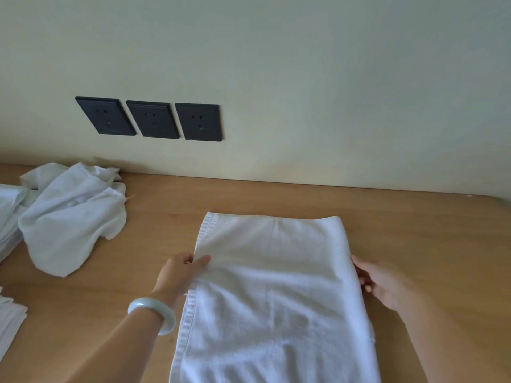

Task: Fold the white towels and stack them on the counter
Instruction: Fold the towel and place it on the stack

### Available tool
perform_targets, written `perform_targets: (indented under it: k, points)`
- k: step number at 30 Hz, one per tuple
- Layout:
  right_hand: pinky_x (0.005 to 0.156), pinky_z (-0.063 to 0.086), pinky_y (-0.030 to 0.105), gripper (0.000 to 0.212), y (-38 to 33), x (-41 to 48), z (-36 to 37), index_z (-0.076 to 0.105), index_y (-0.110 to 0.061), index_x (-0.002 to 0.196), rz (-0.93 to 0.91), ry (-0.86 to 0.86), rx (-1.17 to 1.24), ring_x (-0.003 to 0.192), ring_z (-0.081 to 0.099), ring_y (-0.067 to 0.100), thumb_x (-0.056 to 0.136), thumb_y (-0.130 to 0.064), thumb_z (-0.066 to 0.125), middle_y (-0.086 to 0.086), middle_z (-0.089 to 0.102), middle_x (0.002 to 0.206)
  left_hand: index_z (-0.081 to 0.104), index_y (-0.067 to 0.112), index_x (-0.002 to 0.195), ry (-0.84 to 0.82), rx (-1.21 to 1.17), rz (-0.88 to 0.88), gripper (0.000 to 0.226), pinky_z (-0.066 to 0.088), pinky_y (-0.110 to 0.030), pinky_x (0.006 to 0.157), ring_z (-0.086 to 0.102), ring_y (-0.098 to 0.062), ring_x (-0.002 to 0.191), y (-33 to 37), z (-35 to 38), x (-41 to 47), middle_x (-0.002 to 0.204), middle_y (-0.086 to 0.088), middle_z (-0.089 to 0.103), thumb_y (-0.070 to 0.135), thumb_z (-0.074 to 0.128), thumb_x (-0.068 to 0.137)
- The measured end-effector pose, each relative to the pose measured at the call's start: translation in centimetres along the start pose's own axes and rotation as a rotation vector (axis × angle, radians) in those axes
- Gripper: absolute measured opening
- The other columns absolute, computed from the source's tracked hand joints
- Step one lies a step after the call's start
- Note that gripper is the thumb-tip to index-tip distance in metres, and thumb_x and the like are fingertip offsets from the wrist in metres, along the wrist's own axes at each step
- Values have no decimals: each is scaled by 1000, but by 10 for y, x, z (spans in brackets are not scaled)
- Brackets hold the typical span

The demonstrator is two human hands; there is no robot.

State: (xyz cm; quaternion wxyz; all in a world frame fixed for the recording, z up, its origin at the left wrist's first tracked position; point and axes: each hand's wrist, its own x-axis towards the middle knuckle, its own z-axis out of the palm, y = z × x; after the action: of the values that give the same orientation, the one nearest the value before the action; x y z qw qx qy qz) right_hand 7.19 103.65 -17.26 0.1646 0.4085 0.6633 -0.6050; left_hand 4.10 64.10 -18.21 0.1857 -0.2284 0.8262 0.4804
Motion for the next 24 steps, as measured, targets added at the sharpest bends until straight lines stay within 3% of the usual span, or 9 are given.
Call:
perform_targets:
  k: [3,6,8,10,12,15,17,19,24]
  points:
    - [35,23,20,21,-12,6,4,58,-6,69,-60,-47,-80,46,34,11,88,-10,68,-1,44,50,70,18,78,48,22,51,15,56,-42,70,69,-28,72,-2,6,4,73,-6,72,29,67,88]
    - [46,29,26,31,-7,22,4,53,-10,59,-179,151,-168,44,37,14,85,-9,70,-4,42,41,68,17,87,135,101,81,14,49,-34,65,64,-26,75,-5,9,9,77,-5,69,24,59,94]
    - [56,30,33,32,0,27,5,56,-7,57,-240,247,-232,51,44,23,83,-15,72,6,52,50,68,13,87,148,190,81,15,43,-30,61,59,-25,73,-2,9,12,76,-5,66,22,58,94]
    - [61,34,34,30,-1,30,9,61,2,70,-225,242,-252,65,54,31,84,-23,70,19,63,70,66,10,84,122,273,74,19,40,-30,57,56,-22,69,5,6,17,74,-4,63,26,60,93]
    - [61,36,32,30,-15,33,13,61,0,77,-206,212,-202,69,55,28,90,-27,63,17,63,78,60,9,76,101,310,70,29,35,-28,52,52,-18,63,18,1,26,69,-2,58,34,62,91]
    - [57,35,30,21,-44,42,17,63,-7,84,-171,162,-118,65,51,19,95,-23,57,8,60,78,57,9,66,71,191,69,36,35,-27,56,48,-19,60,40,0,48,64,-1,53,36,67,88]
    - [56,34,29,17,-55,48,21,61,-6,77,-178,114,-104,62,49,19,92,-15,63,9,59,74,65,10,67,46,30,48,26,44,-28,63,55,-21,65,51,2,61,67,-2,60,29,71,84]
    - [55,34,30,15,-58,53,25,58,-2,74,-194,104,-93,61,49,22,87,-5,66,15,58,75,67,16,72,73,23,56,15,47,-27,66,60,-22,70,55,5,70,72,-2,65,23,71,85]
    - [63,36,33,22,-45,63,29,56,-7,67,-337,279,-62,70,52,26,85,-4,68,15,58,73,60,17,84,221,30,169,14,43,-24,51,54,-19,65,55,12,69,77,-3,61,25,58,95]
